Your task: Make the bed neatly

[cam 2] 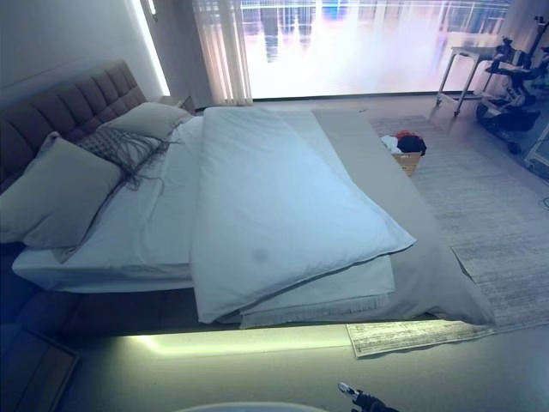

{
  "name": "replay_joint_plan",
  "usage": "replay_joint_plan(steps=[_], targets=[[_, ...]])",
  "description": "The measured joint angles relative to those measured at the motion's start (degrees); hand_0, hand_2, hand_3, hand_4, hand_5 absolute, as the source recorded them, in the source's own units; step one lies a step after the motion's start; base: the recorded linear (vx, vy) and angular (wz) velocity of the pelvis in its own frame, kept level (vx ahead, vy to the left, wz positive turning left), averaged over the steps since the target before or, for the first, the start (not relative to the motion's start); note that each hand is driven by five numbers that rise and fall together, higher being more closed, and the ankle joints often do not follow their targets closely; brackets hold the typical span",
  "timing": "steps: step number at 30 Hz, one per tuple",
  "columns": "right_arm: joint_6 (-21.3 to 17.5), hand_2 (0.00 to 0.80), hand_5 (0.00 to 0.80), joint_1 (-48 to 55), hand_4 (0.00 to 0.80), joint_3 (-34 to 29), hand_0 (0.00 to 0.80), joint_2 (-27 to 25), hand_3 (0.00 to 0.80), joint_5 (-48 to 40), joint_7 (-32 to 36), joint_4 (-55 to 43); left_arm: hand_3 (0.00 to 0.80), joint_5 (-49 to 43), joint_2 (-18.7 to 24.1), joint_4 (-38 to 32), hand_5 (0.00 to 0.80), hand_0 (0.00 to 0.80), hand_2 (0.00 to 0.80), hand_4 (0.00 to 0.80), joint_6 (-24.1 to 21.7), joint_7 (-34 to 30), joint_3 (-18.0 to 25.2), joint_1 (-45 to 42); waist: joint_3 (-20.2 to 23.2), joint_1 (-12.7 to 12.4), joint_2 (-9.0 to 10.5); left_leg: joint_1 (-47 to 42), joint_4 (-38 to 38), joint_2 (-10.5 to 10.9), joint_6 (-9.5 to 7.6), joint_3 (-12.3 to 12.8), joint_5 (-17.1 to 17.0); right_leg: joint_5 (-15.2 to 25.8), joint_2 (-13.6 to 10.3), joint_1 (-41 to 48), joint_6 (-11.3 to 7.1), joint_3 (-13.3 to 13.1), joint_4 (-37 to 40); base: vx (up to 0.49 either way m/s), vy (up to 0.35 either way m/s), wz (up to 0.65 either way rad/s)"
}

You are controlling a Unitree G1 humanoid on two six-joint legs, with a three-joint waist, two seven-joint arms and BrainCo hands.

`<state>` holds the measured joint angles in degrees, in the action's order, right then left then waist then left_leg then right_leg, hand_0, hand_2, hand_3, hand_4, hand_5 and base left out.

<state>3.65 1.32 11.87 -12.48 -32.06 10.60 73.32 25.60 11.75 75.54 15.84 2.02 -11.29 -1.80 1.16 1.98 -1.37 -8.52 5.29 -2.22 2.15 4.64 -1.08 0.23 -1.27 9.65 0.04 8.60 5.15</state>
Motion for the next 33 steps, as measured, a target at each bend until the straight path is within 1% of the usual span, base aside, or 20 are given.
replay_joint_plan(steps=[4, 9, 11, 12, 15, 17, 19, 23, 26, 28, 29, 30, 31, 32, 33], targets=[[0.0, 0.0, 0.0, 0.0, 0.0, 0.0, 0.0, 0.0, 0.0, 0.1, 0.0, 0.2, 0.0, 0.2, 0.0, 0.0, 0.0, 0.0, 0.0, 0.0, 0.7, -0.8, 0.0, 0.0, 0.3, 0.0, 0.09, 0.1, 0.0, 0.0, 0.01, 0.0, 0.0, 0.0, 0.0, -0.1, -0.01, 0.0, 0.0, 0.0, 0.0, 0.0], [0.4, 0.0, 0.0, 0.0, 0.0, 0.1, 0.0, -0.1, 0.0, 1.0, 0.0, 0.2, 0.0, 0.3, 0.0, 0.0, 0.0, 0.0, 0.0, 0.0, 0.4, -0.9, 0.0, -0.1, 0.3, -0.1, 0.16, 0.1, 0.0, 0.0, 0.03, 0.0, 0.0, 0.0, 0.0, -0.2, -0.01, 0.0, 0.0, -0.002, -0.006, 0.0], [1.4, 0.0, 0.0, 0.0, 0.0, 0.2, 0.0, -0.1, 0.0, 0.9, 0.3, 0.2, 0.0, -0.1, 0.1, 0.1, 0.0, 0.0, 0.0, 0.0, -0.3, -0.8, -0.3, -0.1, 0.3, -0.3, 0.26, 0.2, 0.0, 0.0, 0.04, -0.1, 0.0, 0.0, 0.0, -0.2, -0.01, 0.0, 0.0, 0.007, -0.033, 0.0], [1.8, 0.0, 0.0, 0.0, 0.0, 0.2, 0.0, -0.2, 0.0, 0.9, 0.4, 0.2, 0.0, -0.2, 0.1, 0.1, 0.0, 0.0, 0.0, 0.0, -0.4, -0.8, -1.1, 0.0, 0.3, -0.4, 0.3, 0.2, 0.0, 0.0, 0.05, -0.1, 0.0, 0.0, 0.0, -0.2, -0.01, 0.1, 0.0, 0.021, -0.038, 0.0], [3.0, 0.0, 0.0, 0.0, 0.0, 0.6, 0.0, -0.3, 0.0, 1.0, 0.3, 0.4, 0.0, -2.5, 0.2, -0.1, 0.0, 0.0, 0.0, 0.0, -0.4, -0.8, -1.3, 0.5, 0.3, -1.4, 0.6, 0.1, 0.0, 0.0, 0.06, -0.1, 0.0, 0.0, 0.0, -0.2, -0.02, 0.1, 0.0, 0.029, -0.048, 0.0], [3.8, 0.0, 0.0, -0.1, 0.0, 0.8, 0.0, -0.2, 0.0, 1.1, 0.2, 0.5, 0.0, -2.5, 0.3, -0.1, 0.0, 0.0, 0.0, 0.0, -0.3, -0.8, -1.3, 0.4, 0.3, -1.4, 0.83, 0.1, 0.0, 0.0, 0.06, -0.1, 0.0, -0.1, 0.0, -0.1, -0.07, 0.1, 0.0, 0.035, -0.067, 0.01], [4.7, 0.0, 0.0, -0.1, 0.0, 1.3, 0.0, -0.2, 0.0, 1.4, -0.1, 0.6, 0.0, -2.6, 0.6, 0.0, 0.0, 0.0, 0.0, 0.0, 0.0, -0.8, -2.3, 0.3, 0.2, -1.5, 1.24, 0.1, 0.0, -0.1, 0.14, -0.2, 0.0, -0.2, 0.1, -0.1, -0.09, 0.2, 0.0, 0.038, -0.104, 0.01], [5.6, 0.0, 0.0, -0.1, 0.0, 2.2, 0.0, 0.0, 0.0, 1.6, 0.0, 0.8, 0.0, -4.2, 0.8, 0.0, 0.0, 0.0, 0.0, 0.0, 0.9, -0.8, -2.3, 0.3, -0.1, -1.5, 1.72, 0.1, 0.0, -0.1, 0.34, -0.3, -0.1, -0.2, 0.2, -0.1, -0.04, 0.2, 0.0, 0.025, -0.133, 0.01], [5.8, 0.0, 0.0, -0.1, 0.0, 2.4, 0.0, 0.1, 0.0, 1.6, 0.1, 1.0, 0.0, -4.2, 1.1, 0.1, 0.0, 0.0, 0.0, 0.0, 0.8, -0.8, -3.2, 0.3, -0.3, -1.4, 1.94, 0.3, -0.4, -0.3, 0.45, -0.3, -0.1, -0.3, 0.3, -0.2, -0.05, 0.2, -0.1, -0.015, -0.157, 0.0], [6.6, 0.0, 0.0, -0.6, 0.0, 2.5, 0.0, 0.1, 0.0, 4.2, -0.3, 1.1, 0.0, -3.3, 1.1, 0.4, 0.0, 0.0, 0.0, 0.0, 0.1, -0.9, -3.1, 0.7, -0.5, -1.5, 1.86, 2.2, -2.9, -0.5, 0.95, -0.3, 0.5, -0.6, 0.4, -1.5, 0.22, 0.1, -1.2, 0.0, -0.135, -0.02], [6.9, 0.0, 0.0, -1.4, 0.0, 2.6, 0.0, 0.1, 0.0, 6.2, -0.7, 1.4, 0.0, -3.2, 1.2, 0.5, 0.0, 0.0, 0.0, 0.0, -0.6, -0.4, -3.0, 0.9, -1.1, -1.6, 1.84, 3.4, -5.0, -0.9, 1.33, -0.2, 1.1, -1.1, 0.6, -2.4, 0.74, 0.2, -2.1, -0.038, -0.087, -0.02], [7.1, 0.0, 0.0, -2.6, 0.0, 2.9, 0.0, 0.3, 0.0, 7.8, -1.0, 1.7, 0.0, -2.4, 1.5, 0.6, 0.0, 0.0, 0.0, 0.0, -1.3, -0.1, -2.3, 1.7, -2.6, -1.7, 2.23, 5.2, -8.7, -1.2, 2.03, -0.2, 1.7, -1.9, 0.5, -3.6, 1.26, 0.1, -3.7, -0.07, -0.028, -0.03], [7.7, 0.0, 0.0, -3.9, 0.0, 3.7, 0.0, 0.4, 0.0, 8.8, -1.1, 1.9, 0.0, -2.3, 1.9, 0.9, 0.0, 0.0, 0.0, 0.0, -1.7, 0.3, -1.8, 2.4, -4.2, -2.1, 2.98, 7.9, -13.5, -1.3, 3.47, -0.1, 2.0, -2.5, 0.7, -4.6, 1.78, 0.4, -5.5, -0.063, 0.025, -0.07], [8.0, 0.0, 0.0, -4.8, 0.0, 4.2, 0.0, 0.4, 0.0, 9.3, -1.0, 1.7, 0.0, -2.3, 2.3, 0.9, 0.0, 0.0, 0.0, 0.0, -2.1, 0.3, -1.7, 4.1, -5.7, -2.8, 3.6, 11.5, -19.8, -1.1, 4.54, -0.2, 1.4, -3.0, -0.4, -5.9, 2.52, -0.2, -6.9, 0.043, 0.124, -0.16], [8.3, 0.0, 0.0, -5.9, 0.0, 5.1, 0.0, -0.2, 0.0, 10.3, -0.8, 1.6, 0.0, -2.5, 2.8, 0.7, 0.0, 0.0, 0.0, 0.0, -2.1, 0.2, -2.2, 5.9, -7.4, -3.1, 4.11, 15.2, -26.4, -0.9, 6.59, -0.3, -0.5, -3.0, -1.3, -6.2, 2.89, -0.5, -7.6, 0.165, 0.191, -0.25]])
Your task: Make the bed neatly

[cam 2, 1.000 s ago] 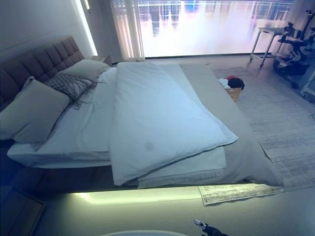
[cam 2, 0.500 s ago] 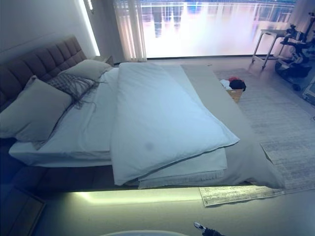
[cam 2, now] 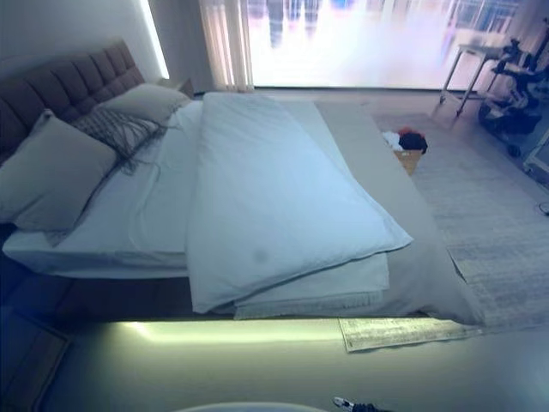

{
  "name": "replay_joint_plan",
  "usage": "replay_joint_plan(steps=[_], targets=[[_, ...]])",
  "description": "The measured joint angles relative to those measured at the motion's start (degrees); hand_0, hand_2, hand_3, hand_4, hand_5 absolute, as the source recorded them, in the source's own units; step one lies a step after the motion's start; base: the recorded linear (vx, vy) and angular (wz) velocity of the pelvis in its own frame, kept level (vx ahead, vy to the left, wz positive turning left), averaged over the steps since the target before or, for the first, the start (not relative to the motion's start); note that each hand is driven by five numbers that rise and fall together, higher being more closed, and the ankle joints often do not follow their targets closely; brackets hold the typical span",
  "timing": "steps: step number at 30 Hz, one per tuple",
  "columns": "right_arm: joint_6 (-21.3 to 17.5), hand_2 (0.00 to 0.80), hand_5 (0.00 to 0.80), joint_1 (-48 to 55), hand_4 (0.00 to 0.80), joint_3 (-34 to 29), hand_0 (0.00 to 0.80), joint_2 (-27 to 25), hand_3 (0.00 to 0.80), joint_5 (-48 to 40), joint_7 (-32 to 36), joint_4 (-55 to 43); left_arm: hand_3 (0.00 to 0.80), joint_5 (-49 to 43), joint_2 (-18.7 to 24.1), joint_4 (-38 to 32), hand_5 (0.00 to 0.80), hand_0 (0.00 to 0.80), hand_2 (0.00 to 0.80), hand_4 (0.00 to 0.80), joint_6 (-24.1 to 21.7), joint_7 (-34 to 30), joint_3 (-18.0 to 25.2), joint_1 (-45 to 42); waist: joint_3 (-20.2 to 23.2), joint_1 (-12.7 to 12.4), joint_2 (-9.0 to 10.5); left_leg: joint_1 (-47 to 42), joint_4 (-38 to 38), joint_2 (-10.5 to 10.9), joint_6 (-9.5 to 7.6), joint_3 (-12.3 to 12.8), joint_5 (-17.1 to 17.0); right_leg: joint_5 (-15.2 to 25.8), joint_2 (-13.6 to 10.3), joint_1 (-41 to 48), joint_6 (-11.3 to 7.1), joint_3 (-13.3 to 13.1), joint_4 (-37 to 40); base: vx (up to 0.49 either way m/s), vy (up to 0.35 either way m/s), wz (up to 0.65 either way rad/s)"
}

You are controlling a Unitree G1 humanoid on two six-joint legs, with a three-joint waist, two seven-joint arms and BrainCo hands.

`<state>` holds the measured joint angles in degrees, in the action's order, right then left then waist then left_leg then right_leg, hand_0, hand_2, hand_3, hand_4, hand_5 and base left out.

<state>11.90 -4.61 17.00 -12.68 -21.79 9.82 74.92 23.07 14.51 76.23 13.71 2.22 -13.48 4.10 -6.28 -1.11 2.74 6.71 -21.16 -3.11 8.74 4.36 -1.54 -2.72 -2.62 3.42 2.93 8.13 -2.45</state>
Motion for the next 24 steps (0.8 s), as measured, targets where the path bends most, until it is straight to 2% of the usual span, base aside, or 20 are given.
replay_joint_plan(steps=[1, 2, 4, 5, 6, 8, 9, 11, 13, 15, 16, 17, 19, 21, 24], targets=[[0.3, 0.0, 0.0, -1.1, 0.0, 0.7, 0.0, -1.3, 0.0, 0.9, 0.0, -0.3, 0.0, -1.5, 0.0, -0.4, 0.0, 0.0, 0.0, 0.0, 0.2, -0.1, -0.1, 0.7, -1.2, 0.1, -0.79, 2.2, -2.7, 0.0, -0.43, 0.1, -1.4, 0.2, -0.8, 0.5, 0.33, 0.1, 0.1, 0.207, 0.197, -0.25], [0.4, 0.0, 0.0, -1.5, 0.0, 0.9, 0.0, -2.1, 0.0, 1.0, 0.1, -0.6, 0.0, -2.2, 0.0, -0.4, 0.0, 0.0, 0.0, 0.0, 0.3, -0.1, -0.1, 0.7, -1.6, 0.2, -1.28, 2.0, -1.7, -0.5, -0.48, 0.3, -1.3, 0.2, -0.7, 0.7, 0.35, 0.1, 0.2, 0.252, 0.191, -0.21], [0.4, 0.0, 0.0, -1.6, 0.0, 0.9, 0.0, -4.3, 0.0, 1.1, 0.3, -0.7, 0.0, -2.0, -0.1, -0.1, 0.0, 0.0, 0.0, 0.0, 0.7, 0.0, 0.1, 0.7, -2.2, 0.5, -4.8, 0.7, 5.0, -2.6, -0.68, 1.3, -1.7, 0.4, -0.1, 1.6, 0.59, 0.2, 0.6, 0.282, 0.173, -0.19], [0.5, 0.0, 0.0, -1.5, 0.0, 0.8, 0.0, -4.8, 0.0, 1.2, 0.5, -0.7, 0.0, -1.5, 0.0, 0.0, 0.0, 0.0, 0.0, 0.0, 0.7, 0.1, 0.2, 0.7, -2.4, 0.5, -5.75, 0.2, 9.3, -3.4, -0.78, 2.1, -1.8, 0.4, 0.1, 2.0, 0.69, 0.2, 1.1, 0.306, 0.142, -0.03], [0.5, 0.0, 0.0, -1.1, 0.0, 0.3, 0.0, -5.1, 0.0, 1.9, 0.9, -0.4, 0.0, -0.1, 0.1, 0.6, 0.0, 0.0, 0.0, 0.0, 0.6, 0.3, 0.3, 0.7, -2.5, 0.5, -6.28, -0.3, 15.0, -4.1, -0.48, 1.8, -2.9, 0.5, 0.6, 2.6, 0.8, 0.2, 2.2, 0.328, 0.131, 0.16], [0.5, 0.0, 0.0, 0.1, 0.0, -0.9, 0.0, -5.0, 0.0, 2.6, 1.0, -0.2, 0.0, 3.9, -0.3, 1.4, 0.0, 0.0, 0.0, 0.0, 0.4, 0.3, 1.4, 0.4, -2.5, 0.1, -6.36, -0.3, 23.8, -5.6, 0.14, 1.6, -5.2, 0.7, 1.6, 3.9, 1.09, 0.1, 4.3, 0.262, 0.088, 0.28], [0.5, 0.0, 0.0, 0.7, 0.0, -1.1, 0.0, -5.0, 0.0, 2.6, 0.9, -0.2, 0.0, 5.7, -0.8, 1.6, 0.0, 0.0, 0.0, 0.0, 0.1, 0.2, 1.9, -0.5, -2.4, 0.0, -6.23, -0.2, 26.0, -6.0, 1.01, 1.3, -6.0, 0.7, 1.9, 4.8, 1.09, -0.1, 5.0, 0.245, 0.093, 0.21], [-0.3, 0.0, 0.0, 2.0, 0.0, -3.0, 0.0, -5.0, 0.0, 2.6, 0.7, 0.0, 0.0, 7.6, -2.3, 2.0, 0.0, 0.0, 0.0, 0.0, -0.6, -0.1, 2.9, -3.0, -2.5, -1.0, -6.12, -0.2, 26.1, -6.6, 1.36, 1.3, -6.3, 0.5, 2.3, 6.5, 0.76, -1.4, 6.0, 0.241, 0.106, -0.06], [-1.0, 0.0, 0.0, 3.0, 0.0, -3.4, 0.0, -4.6, 0.0, 2.6, 0.0, 0.9, 0.0, 7.7, -3.6, 3.3, 0.0, 0.0, 0.0, 0.0, -1.3, -0.5, 4.8, -4.5, -2.4, -1.8, -6.04, -0.2, 25.3, -7.2, 1.36, 1.8, -6.3, 0.1, 2.3, 8.4, 0.16, -1.5, 7.3, 0.275, 0.118, -0.18], [-1.6, 0.0, 0.0, 3.4, 0.0, -4.5, 0.0, -4.1, 0.0, 2.6, -0.8, 2.3, 0.0, 8.1, -4.0, 3.7, 0.0, 0.0, 0.0, 0.0, -1.7, -0.5, 6.0, -5.6, -2.3, -1.8, -6.13, -1.2, 25.4, -7.5, 0.82, 1.8, -6.6, -1.2, 2.2, 10.2, -2.06, -1.7, 7.6, 0.361, 0.153, -0.09], [-1.8, 0.0, 0.0, 3.9, 0.0, -5.1, 0.0, -3.9, 0.0, 2.5, -1.1, 2.5, 0.0, 8.2, -4.1, 3.8, 0.0, 0.0, 0.0, 0.0, -1.7, -0.5, 6.4, -6.1, -1.8, -1.8, -6.26, -2.6, 26.1, -7.4, -0.07, 1.9, -8.4, -2.1, 1.8, 11.3, -3.67, -2.1, 7.6, 0.388, 0.18, -0.24], [-2.0, 0.0, 0.0, 4.2, 0.0, -5.2, 0.0, -3.2, 0.0, 2.2, -1.3, 3.0, 0.0, 8.2, -3.9, 4.0, 0.0, 0.0, 0.0, 0.0, -1.8, -0.3, 6.9, -6.4, -1.2, -2.2, -5.4, -4.5, 26.3, -6.2, -2.03, 2.8, -11.0, -3.0, 0.4, 12.4, -5.06, -2.7, 7.5, 0.339, 0.182, -0.43], [-2.4, 0.0, 0.0, 4.9, 0.0, -5.2, 0.0, -0.4, 0.0, 1.9, -1.2, 3.1, 0.0, 8.1, -2.2, 3.5, 0.0, 0.0, 0.0, 0.0, -1.8, 0.2, 7.8, -7.2, 0.6, -2.9, -1.53, -6.5, 26.1, -2.9, -4.7, 4.9, -9.3, -3.2, -3.4, 13.3, -6.6, -2.6, 7.2, 0.298, 0.202, -0.46], [-2.9, 0.0, 0.0, 4.8, 0.0, -5.1, 0.0, 1.9, 0.0, 1.4, -1.2, 2.6, 0.0, 8.0, -0.9, 3.5, 0.0, 0.0, 0.0, 0.0, -1.8, 0.3, 8.0, -6.1, 1.8, -2.9, 0.58, -7.8, 26.0, -1.2, -5.2, 4.3, -8.4, -3.1, -5.2, 13.8, -6.8, -2.2, 6.0, 0.244, 0.218, -0.13], [-3.1, 0.0, 0.0, 3.7, 0.0, -5.1, 0.0, 3.0, 0.0, -1.3, -2.1, 2.2, 0.0, 7.8, -1.0, 3.0, 0.0, 0.0, 0.0, 0.0, -1.9, 0.7, 7.8, -2.0, 2.0, -3.0, 0.96, -7.9, 24.1, 0.5, -6.08, 4.3, -5.4, -2.7, -6.9, 14.4, -7.63, -0.9, 4.9, 0.202, 0.228, 0.07]])
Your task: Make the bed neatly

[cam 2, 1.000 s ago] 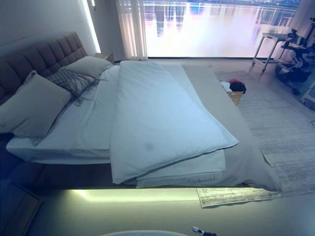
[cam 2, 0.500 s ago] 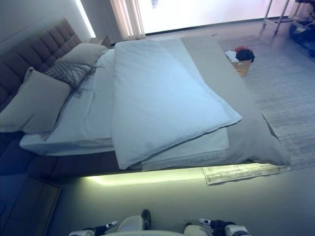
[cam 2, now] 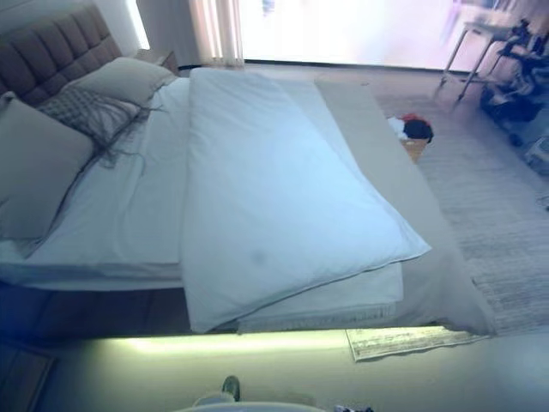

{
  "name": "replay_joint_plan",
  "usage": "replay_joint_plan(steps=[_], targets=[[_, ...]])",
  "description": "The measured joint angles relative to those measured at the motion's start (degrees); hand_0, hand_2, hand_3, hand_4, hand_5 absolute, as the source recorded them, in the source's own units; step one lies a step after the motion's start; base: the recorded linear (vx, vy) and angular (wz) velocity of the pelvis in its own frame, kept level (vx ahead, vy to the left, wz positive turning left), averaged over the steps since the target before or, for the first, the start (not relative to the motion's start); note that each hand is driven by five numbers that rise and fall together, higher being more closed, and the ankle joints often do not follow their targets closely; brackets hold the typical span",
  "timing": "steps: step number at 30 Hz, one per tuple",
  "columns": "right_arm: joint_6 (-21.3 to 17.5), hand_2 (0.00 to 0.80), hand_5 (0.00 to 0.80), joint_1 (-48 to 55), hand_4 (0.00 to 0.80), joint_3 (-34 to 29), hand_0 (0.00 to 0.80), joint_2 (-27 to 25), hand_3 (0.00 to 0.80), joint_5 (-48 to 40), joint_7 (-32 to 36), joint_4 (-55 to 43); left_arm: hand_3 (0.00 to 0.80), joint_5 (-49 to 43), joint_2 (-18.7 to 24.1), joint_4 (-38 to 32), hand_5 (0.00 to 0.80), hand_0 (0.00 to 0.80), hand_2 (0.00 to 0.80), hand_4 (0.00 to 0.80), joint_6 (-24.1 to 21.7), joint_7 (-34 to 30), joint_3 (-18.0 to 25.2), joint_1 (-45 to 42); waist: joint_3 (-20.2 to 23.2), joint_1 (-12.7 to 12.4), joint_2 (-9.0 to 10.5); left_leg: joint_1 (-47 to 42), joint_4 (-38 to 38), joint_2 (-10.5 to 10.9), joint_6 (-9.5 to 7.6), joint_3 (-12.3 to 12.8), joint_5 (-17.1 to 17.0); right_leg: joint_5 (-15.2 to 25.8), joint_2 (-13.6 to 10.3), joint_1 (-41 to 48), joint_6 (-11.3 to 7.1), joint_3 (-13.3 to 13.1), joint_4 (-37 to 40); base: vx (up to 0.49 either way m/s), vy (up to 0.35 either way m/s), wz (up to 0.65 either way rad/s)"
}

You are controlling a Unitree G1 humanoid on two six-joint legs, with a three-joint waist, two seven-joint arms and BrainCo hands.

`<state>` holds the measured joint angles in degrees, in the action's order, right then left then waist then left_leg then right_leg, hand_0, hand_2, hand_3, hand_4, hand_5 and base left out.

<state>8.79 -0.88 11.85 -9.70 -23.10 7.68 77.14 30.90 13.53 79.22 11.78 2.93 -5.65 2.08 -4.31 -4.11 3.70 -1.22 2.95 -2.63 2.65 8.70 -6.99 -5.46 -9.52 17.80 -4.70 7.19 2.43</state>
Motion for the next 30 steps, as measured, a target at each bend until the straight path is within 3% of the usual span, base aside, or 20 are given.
replay_joint_plan(steps=[5, 8, 11, 13, 16, 19, 21, 23, 24, 27, 30], targets=[[-0.1, 0.0, 0.0, -1.5, 0.0, 0.0, 0.0, 0.8, 0.0, -1.4, -0.6, -1.6, 0.0, -0.3, -0.1, 0.0, 0.0, 0.0, 0.0, 0.0, 0.4, 1.0, -0.4, 1.2, 0.3, 0.1, 0.04, 1.3, -4.5, 0.8, -0.42, 1.4, 4.6, 0.0, -1.7, -0.1, -0.09, 1.4, -1.0, 0.193, 0.253, -0.14], [-0.1, 0.0, 0.0, -1.6, 0.0, -0.1, 0.0, 0.4, 0.0, -2.4, -0.8, -1.6, 0.0, -0.9, -0.3, 0.7, 0.0, 0.0, 0.0, 0.0, 1.4, 1.3, -0.4, 1.0, 0.8, 0.2, 0.01, 1.9, -4.5, 1.3, -0.85, 2.3, 5.1, 0.0, -2.5, -1.8, -0.09, 1.4, -2.8, 0.144, 0.226, -0.15], [-1.1, 0.0, 0.0, -1.0, 0.0, -0.5, 0.0, -1.2, 0.0, -2.9, -1.6, -1.6, 0.0, -0.9, -0.9, 1.3, 0.0, 0.0, 0.0, 0.0, 1.5, 1.3, -1.7, 0.9, 1.9, 0.8, -1.53, 1.3, -2.0, 0.8, -2.24, 2.3, 4.3, 0.0, -2.4, -7.6, -0.12, 1.3, -13.3, 0.139, 0.179, -0.01], [-1.7, 0.0, 0.0, -1.1, 0.0, -0.7, 0.0, -1.6, 0.0, -3.0, -2.0, -2.0, 0.0, -0.9, -0.6, 1.6, 0.0, 0.0, 0.0, 0.0, 1.5, 1.8, -2.4, 0.5, 1.8, 2.0, -2.17, -1.4, 1.3, 0.8, -4.01, 2.5, 3.0, -1.0, -3.6, -14.4, -0.54, 1.4, -25.6, 0.072, 0.025, -0.04], [-2.7, 0.0, 0.0, -0.7, 0.0, -0.6, 0.0, -1.2, 0.0, -3.4, -1.5, -2.3, 0.0, -0.9, 1.2, 1.6, 0.0, 0.0, 0.0, 0.0, 1.4, 2.2, -3.1, 0.7, 2.3, 2.1, -0.98, -1.2, 2.4, 0.5, -4.28, 3.8, 2.9, -1.8, -3.9, -19.7, -1.49, 2.9, -19.6, 0.025, -0.066, -0.19], [-3.5, 0.0, 0.0, -1.3, 0.0, -0.7, 0.0, -1.4, 0.0, -4.7, -1.0, -2.3, 0.0, -0.9, 1.2, 2.0, 0.0, 0.0, 0.0, 0.0, 1.3, 2.2, -3.0, 0.6, 2.1, 3.7, -1.07, -0.2, 2.4, -0.1, -4.48, 4.1, 2.8, 2.2, -3.1, -23.2, -5.28, 5.0, -8.6, 0.086, -0.077, -0.06], [-3.5, 0.0, 0.0, -1.2, 0.0, -0.8, 0.0, -1.4, 0.0, -4.8, -0.9, -2.0, 0.0, -0.9, 1.2, 1.9, 0.0, 0.0, 0.0, 0.0, 0.9, 2.1, -2.7, 0.6, 2.0, 4.0, -0.89, -0.3, 2.4, -0.1, -4.03, 4.2, 3.1, 5.2, -3.3, -24.1, -6.05, 6.5, -5.0, 0.144, -0.084, 0.08], [-3.5, 0.0, 0.0, -1.2, 0.0, -1.0, 0.0, -0.9, 0.0, -4.7, -1.0, -1.7, 0.0, -0.9, 1.0, 1.9, 0.0, 0.0, 0.0, 0.0, 0.4, 1.9, -2.7, 0.1, 1.6, 4.1, -0.09, -1.1, 2.3, 0.1, -3.3, 4.0, 3.4, 5.7, -3.2, -22.5, -6.61, 8.1, -2.3, 0.128, -0.12, 0.26], [-3.5, 0.0, 0.0, -1.1, 0.0, -1.1, 0.0, -0.5, 0.0, -4.7, -1.0, -1.6, 0.0, -1.0, 1.0, 1.8, 0.0, 0.0, 0.0, 0.0, 0.2, 1.8, -2.6, 0.0, 1.1, 4.3, 0.59, -2.0, 2.4, 0.1, -2.21, 3.7, 3.5, 7.4, -3.3, -20.8, -5.65, 8.3, -0.9, 0.195, -0.115, 0.37], [-3.5, 0.0, 0.0, -0.7, 0.0, -1.4, 0.0, -1.2, 0.0, -4.6, -1.1, -1.8, 0.0, -2.1, -0.2, 0.6, 0.0, 0.0, 0.0, 0.0, 0.3, 2.1, -2.6, -2.0, 0.6, 4.5, -0.65, -4.5, 2.3, -2.7, -0.52, 4.1, 4.2, 9.1, -0.9, -17.8, -3.97, 9.3, -0.8, 0.235, -0.136, 0.29], [-3.5, 0.0, 0.0, 0.1, 0.0, -1.3, 0.0, -1.8, 0.0, -4.6, -1.1, -2.3, 0.0, -3.2, -1.0, 0.4, 0.0, 0.0, 0.0, 0.0, 1.2, 2.7, -2.0, -3.8, 1.2, 4.4, -1.83, -6.4, 2.1, -4.4, 0.87, 3.6, 5.1, 9.8, 1.5, -15.0, -0.04, 9.3, 0.0, 0.209, -0.105, 0.17]])
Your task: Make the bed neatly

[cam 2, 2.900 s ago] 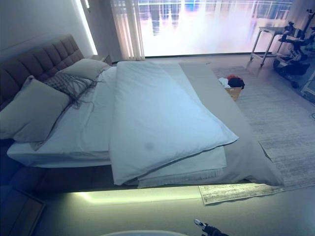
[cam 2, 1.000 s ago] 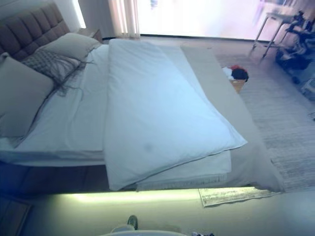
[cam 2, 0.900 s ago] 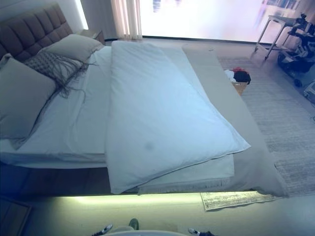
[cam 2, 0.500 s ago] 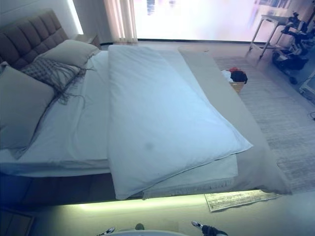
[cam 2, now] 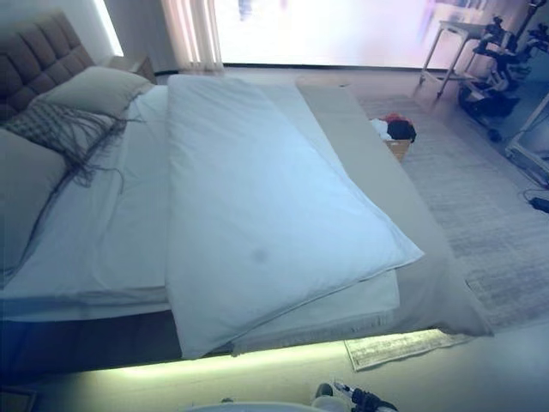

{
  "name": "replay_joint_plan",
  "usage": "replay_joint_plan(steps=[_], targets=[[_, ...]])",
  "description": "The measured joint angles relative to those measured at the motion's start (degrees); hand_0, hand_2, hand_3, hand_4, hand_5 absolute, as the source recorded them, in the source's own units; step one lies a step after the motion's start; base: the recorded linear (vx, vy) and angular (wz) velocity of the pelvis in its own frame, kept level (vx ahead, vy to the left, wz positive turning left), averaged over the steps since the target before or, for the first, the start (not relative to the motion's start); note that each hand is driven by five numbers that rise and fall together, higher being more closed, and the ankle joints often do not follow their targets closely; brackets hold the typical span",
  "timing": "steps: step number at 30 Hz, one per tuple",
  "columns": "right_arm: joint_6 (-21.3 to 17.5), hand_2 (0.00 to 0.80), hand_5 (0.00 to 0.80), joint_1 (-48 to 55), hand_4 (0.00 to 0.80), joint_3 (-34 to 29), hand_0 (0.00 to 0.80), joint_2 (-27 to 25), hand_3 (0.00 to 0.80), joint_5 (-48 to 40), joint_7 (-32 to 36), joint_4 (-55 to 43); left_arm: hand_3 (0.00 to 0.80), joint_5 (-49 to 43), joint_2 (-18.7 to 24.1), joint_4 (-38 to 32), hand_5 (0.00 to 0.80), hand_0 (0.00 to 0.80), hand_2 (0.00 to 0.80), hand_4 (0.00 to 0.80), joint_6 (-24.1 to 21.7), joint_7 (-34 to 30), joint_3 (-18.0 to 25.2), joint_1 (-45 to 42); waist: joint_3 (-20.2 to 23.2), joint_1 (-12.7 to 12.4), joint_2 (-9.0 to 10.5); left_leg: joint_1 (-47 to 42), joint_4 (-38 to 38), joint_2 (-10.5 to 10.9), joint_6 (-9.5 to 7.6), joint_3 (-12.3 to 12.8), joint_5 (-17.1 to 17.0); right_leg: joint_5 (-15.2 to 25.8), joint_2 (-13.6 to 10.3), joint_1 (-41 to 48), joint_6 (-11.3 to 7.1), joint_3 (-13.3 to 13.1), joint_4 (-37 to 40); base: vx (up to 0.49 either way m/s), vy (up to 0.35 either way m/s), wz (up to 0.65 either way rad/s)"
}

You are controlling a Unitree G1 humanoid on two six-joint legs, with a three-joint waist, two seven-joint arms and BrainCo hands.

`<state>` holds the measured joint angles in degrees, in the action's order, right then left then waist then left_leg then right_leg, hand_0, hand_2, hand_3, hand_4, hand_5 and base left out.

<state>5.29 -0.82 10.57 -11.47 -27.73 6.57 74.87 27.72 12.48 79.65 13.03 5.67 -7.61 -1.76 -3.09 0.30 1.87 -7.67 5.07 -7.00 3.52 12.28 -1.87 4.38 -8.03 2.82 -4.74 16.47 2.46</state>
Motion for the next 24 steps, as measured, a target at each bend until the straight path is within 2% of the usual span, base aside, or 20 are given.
replay_joint_plan(steps=[2, 4, 8, 10, 11, 12, 14, 15, 18, 21, 24], targets=[[-0.1, 0.0, 0.0, 0.1, 0.0, 0.2, 0.0, -0.6, 0.0, 0.0, 0.0, -0.3, 0.0, -0.2, -0.4, -0.1, 0.0, 0.0, 0.0, 0.0, 0.6, 0.0, 0.2, -0.2, 0.6, -1.1, -1.16, -0.8, -0.5, -1.0, 1.09, 0.0, 0.6, -0.1, 1.1, 1.1, 0.65, 0.1, 0.5, 0.169, -0.093, 0.0], [-0.3, 0.0, 0.0, -0.1, 0.0, 0.2, 0.0, -0.9, 0.0, -0.1, 0.0, -0.7, 0.0, -1.9, -0.6, -0.8, 0.0, 0.0, 0.0, 0.0, 1.4, 0.1, 0.3, -0.1, 0.8, -1.1, -1.92, -0.7, -1.8, -1.4, 2.58, -0.2, 1.2, -0.2, 1.6, 2.1, 0.97, 0.3, 1.0, 0.135, -0.072, 0.01], [-0.5, 0.0, 0.0, -0.8, 0.0, 0.4, 0.0, -0.6, 0.0, -1.6, 0.6, -1.1, 0.0, -2.2, -0.8, -0.7, 0.0, 0.0, 0.0, 0.0, 1.3, 0.3, 0.3, 0.2, 0.5, -1.3, -2.29, 0.6, -6.9, -1.2, 3.66, -0.8, 2.8, -1.7, 1.0, 2.7, 0.44, 0.4, -0.3, 0.083, -0.012, 0.13], [-0.5, 0.0, 0.0, -2.3, 0.0, 1.0, 0.0, 0.1, 0.0, -3.8, 0.7, -1.0, 0.0, -2.1, -0.4, -0.5, 0.0, 0.0, 0.0, 0.0, 0.6, 0.4, -0.2, 1.9, -1.7, -1.5, -0.77, 5.8, -16.8, -0.3, 4.19, -4.9, 3.1, -2.9, -0.9, 2.6, 0.58, 0.2, -1.0, -0.002, 0.149, 0.17], [-0.9, 0.0, 0.0, -3.0, 0.0, 1.8, 0.0, -0.2, 0.0, -5.1, 0.5, -1.1, 0.0, -2.1, -0.3, -0.8, 0.0, 0.0, 0.0, 0.0, 0.2, 0.3, -0.9, 2.4, -2.1, -2.8, -0.75, 8.0, -20.0, -0.3, 4.35, -5.7, 3.4, -3.0, -1.4, 2.3, 0.89, -0.5, -1.4, 0.006, 0.204, -0.05], [-1.7, 0.0, 0.0, -3.7, 0.0, 2.4, 0.0, -0.9, 0.0, -6.4, 0.5, -1.1, 0.0, -2.1, -1.0, -1.4, 0.0, 0.0, 0.0, 0.0, 0.1, 0.3, -1.5, 2.7, -2.3, -3.0, -1.81, 9.0, -20.0, -1.4, 4.37, -6.2, 4.1, -3.2, -1.2, 1.4, 1.04, -0.4, -2.2, 0.001, 0.172, -0.08], [-3.0, 0.0, 0.0, -5.7, 0.0, 2.6, 0.0, -2.6, 0.0, -9.8, 0.3, -2.0, 0.0, -2.5, -2.0, -1.7, 0.0, 0.0, 0.0, 0.0, 0.2, -0.2, -3.5, 3.1, -3.1, -2.9, -4.38, 9.9, -16.9, -1.2, 3.39, -6.2, 4.2, -4.2, -1.0, -2.2, 0.71, -0.2, -6.0, -0.019, 0.119, 0.0], [-3.5, 0.0, 0.0, -6.4, 0.0, 2.6, 0.0, -2.9, 0.0, -12.2, 0.1, -2.6, 0.0, -3.7, -2.0, -1.6, 0.0, 0.0, 0.0, 0.0, 0.2, -0.3, -3.8, 3.6, -3.4, -2.8, -4.95, 10.8, -15.8, -1.2, 2.63, -6.2, 5.3, -4.9, -1.2, -4.0, 0.37, -0.2, -8.6, -0.072, 0.116, 0.08], [-4.0, 0.0, 0.0, -9.9, 0.0, 2.5, 0.0, -2.0, 0.0, -18.1, -0.1, -2.7, 0.0, -4.6, 0.5, -1.8, 0.0, 0.0, 0.0, 0.0, 0.2, -1.2, -5.5, 5.8, -5.7, -3.1, -2.57, 13.0, -14.8, 1.7, 0.81, -5.9, 4.5, -6.6, -5.3, -9.6, -0.77, -1.2, -14.8, -0.175, 0.1, 0.12], [-5.3, 0.0, 0.0, -15.7, 0.0, 2.2, 0.0, -2.0, 0.0, -21.1, 0.0, -2.7, 0.0, -4.4, 2.0, -1.8, 0.0, 0.0, 0.0, 0.0, 0.2, -1.5, -7.0, 9.2, -8.2, -3.1, -1.69, 17.8, -17.4, 3.2, -0.51, -6.0, 4.2, -6.1, -7.2, -13.9, -1.3, -1.5, -16.9, -0.191, 0.054, 0.1], [-5.5, 0.0, 0.0, -22.2, 0.0, 1.8, 0.0, -2.4, 0.0, -24.0, -0.1, -2.7, 0.0, -4.3, 2.2, -2.2, 0.0, 0.0, 0.0, 0.0, 0.2, -1.5, -7.2, 13.0, -12.2, -3.0, -4.07, 23.1, -21.9, 3.3, -0.77, -6.0, 4.8, -5.9, -8.1, -18.4, -1.2, -2.1, -20.0, -0.197, 0.021, 0.03]])
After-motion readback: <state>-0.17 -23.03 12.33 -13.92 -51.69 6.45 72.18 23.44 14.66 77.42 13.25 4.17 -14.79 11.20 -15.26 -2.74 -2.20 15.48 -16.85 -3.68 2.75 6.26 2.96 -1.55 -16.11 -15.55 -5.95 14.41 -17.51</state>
